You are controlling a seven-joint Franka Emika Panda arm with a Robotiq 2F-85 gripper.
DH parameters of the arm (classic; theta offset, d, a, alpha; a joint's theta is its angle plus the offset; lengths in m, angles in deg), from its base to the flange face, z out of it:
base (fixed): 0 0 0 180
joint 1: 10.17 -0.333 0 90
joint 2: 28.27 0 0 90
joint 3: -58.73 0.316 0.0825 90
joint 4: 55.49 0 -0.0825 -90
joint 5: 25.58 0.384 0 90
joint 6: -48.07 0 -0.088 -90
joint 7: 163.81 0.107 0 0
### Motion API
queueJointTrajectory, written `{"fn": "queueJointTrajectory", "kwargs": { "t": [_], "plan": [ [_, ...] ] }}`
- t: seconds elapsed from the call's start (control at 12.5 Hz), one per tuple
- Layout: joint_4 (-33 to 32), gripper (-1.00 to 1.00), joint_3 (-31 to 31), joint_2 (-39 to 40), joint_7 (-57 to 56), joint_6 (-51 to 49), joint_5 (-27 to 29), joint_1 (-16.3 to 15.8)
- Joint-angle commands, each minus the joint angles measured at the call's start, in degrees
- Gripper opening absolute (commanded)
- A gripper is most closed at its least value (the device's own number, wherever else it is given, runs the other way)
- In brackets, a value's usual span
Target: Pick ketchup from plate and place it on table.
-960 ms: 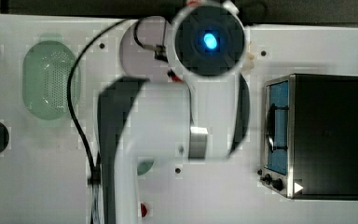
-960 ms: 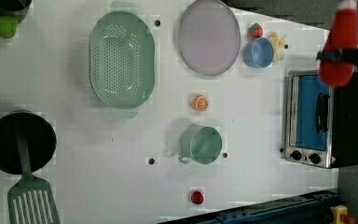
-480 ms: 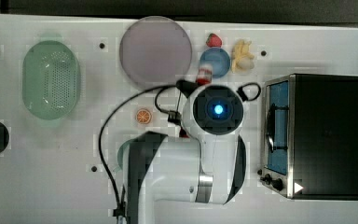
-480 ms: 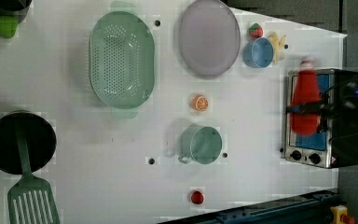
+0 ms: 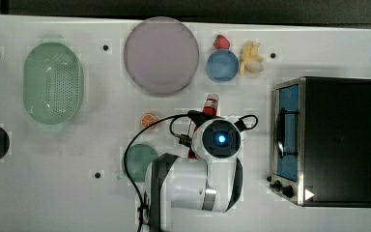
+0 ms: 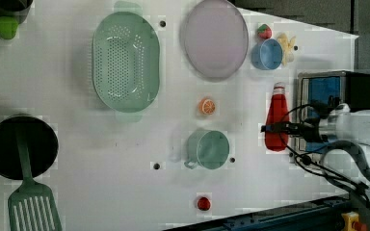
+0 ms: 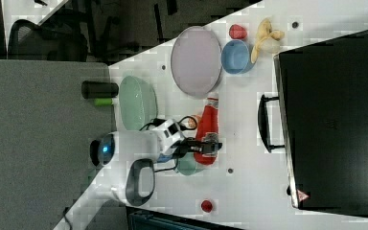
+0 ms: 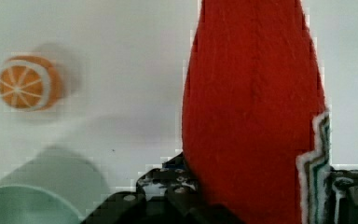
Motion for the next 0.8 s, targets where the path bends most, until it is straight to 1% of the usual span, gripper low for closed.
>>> {"fn": "queueJointTrajectory", "kwargs": {
  "t": [0.08, 0.16, 0.32, 0.4, 0.56, 0.8],
  "plan": [
    [0.9, 0.24, -0.1, 3.1, 2.4, 4.0, 0.5, -0.2],
    [0.9, 0.43, -0.1, 5.0, 2.4, 5.9, 0.5, -0.2],
    [0.9, 0.88, 0.1, 7.4, 2.4, 10.3, 0.5, -0.2],
    [1.0, 0.99, 0.2, 7.3, 2.4, 11.1, 0.5, -0.2],
    [1.6, 1.00, 0.5, 5.2, 5.4, 10.1, 0.5, -0.2],
    [3.3, 1.00, 0.9, -2.8, 13.8, 4.3, 0.5, -0.3]
  ]
}}
